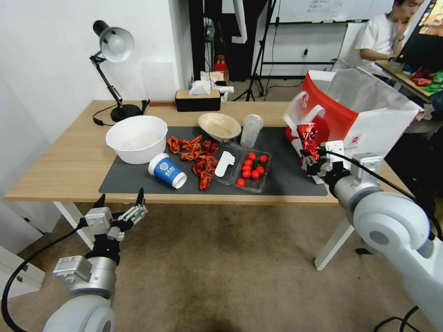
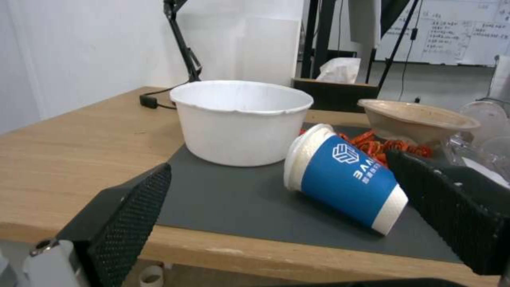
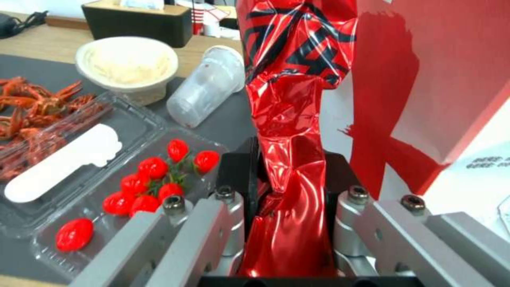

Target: Pick up the trash from the table and place it into the takeout bag.

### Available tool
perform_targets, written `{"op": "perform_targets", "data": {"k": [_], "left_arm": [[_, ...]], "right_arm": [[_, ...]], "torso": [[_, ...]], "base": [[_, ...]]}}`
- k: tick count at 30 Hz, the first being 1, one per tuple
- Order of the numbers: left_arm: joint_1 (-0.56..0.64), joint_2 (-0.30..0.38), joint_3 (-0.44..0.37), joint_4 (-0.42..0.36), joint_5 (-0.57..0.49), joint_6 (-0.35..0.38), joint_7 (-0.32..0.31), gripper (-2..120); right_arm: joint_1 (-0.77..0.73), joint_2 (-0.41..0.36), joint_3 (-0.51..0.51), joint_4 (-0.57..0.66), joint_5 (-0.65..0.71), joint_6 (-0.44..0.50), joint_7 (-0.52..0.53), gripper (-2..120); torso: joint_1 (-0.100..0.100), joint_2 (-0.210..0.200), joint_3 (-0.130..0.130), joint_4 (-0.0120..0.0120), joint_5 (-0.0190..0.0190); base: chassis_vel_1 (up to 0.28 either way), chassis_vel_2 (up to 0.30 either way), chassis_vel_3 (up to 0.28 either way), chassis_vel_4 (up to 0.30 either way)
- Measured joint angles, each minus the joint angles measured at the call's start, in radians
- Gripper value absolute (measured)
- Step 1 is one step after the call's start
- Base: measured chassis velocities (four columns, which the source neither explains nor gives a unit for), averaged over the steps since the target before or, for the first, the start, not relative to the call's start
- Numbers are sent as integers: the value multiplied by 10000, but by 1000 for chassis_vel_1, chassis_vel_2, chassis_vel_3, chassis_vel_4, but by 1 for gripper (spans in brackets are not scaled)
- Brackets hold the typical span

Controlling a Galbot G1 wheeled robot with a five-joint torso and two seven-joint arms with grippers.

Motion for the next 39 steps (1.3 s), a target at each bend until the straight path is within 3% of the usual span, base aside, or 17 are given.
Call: {"op": "perform_targets", "data": {"k": [13,24,32,36,38,39], "left_arm": [[76,-30,-3,-48,21,-100,9,100],[32,-11,-23,-46,10,-88,19,100],[-50,-37,39,73,6,-76,22,100],[-119,-23,56,124,3,-53,24,100],[-166,14,54,174,-13,-46,25,100],[-166,14,54,174,-13,-46,25,100]], "right_arm": [[1052,-695,411,-28,28,960,-234,17],[3807,-1302,81,-2019,942,1590,-81,17],[4223,-1337,-64,-3404,711,1601,-393,17],[4082,-1287,-88,-3710,524,1601,-604,24],[4031,-1224,-137,-3831,425,1598,-681,37],[4031,-1224,-137,-3831,425,1598,-681,37]], "torso": [[1,0,2,1,1],[3,0,2,1,1],[3,-1,2,0,2],[2,-1,2,0,3],[2,-1,2,1,1],[2,-1,2,1,1]], "base": [[0,0,0,0],[0,0,0,0],[0,0,0,0],[0,0,0,0],[0,0,0,0],[0,0,0,0]]}}
